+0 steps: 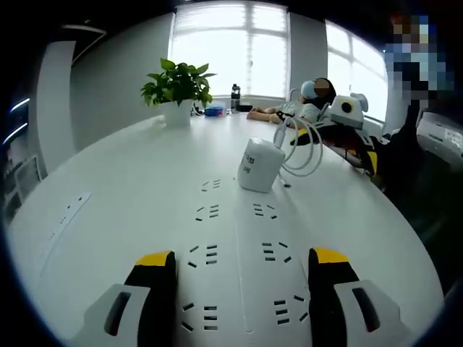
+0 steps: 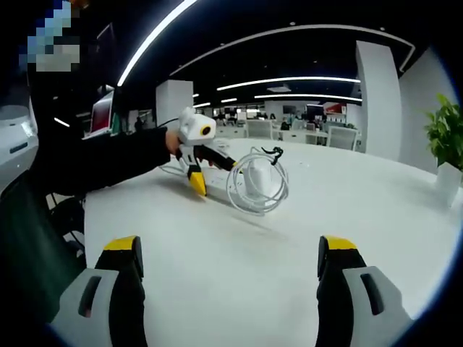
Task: Straighten the power strip on the desk, plug the charger into it
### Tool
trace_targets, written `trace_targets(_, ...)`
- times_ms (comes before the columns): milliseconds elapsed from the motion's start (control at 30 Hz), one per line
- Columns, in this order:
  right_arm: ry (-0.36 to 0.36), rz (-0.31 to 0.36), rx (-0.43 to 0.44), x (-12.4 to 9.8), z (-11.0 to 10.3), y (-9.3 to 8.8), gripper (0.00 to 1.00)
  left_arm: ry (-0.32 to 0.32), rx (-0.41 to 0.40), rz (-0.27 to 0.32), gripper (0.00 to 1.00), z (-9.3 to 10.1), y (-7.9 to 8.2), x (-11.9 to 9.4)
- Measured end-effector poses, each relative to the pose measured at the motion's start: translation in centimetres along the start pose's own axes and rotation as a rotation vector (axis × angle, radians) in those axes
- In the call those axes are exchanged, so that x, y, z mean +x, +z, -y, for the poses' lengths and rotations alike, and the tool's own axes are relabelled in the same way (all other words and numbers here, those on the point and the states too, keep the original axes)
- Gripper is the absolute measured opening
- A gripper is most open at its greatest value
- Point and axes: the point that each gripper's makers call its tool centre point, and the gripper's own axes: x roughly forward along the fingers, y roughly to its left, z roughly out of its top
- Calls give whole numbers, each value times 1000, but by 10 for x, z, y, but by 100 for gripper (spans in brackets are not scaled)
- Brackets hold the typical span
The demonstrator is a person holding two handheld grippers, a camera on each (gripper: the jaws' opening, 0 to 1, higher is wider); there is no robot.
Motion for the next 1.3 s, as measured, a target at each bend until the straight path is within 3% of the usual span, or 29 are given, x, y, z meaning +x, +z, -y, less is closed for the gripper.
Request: trace_targets(1300, 42, -28, -25, 2, -21, -5, 100, -18, 8, -1, 75, 36, -19, -21)
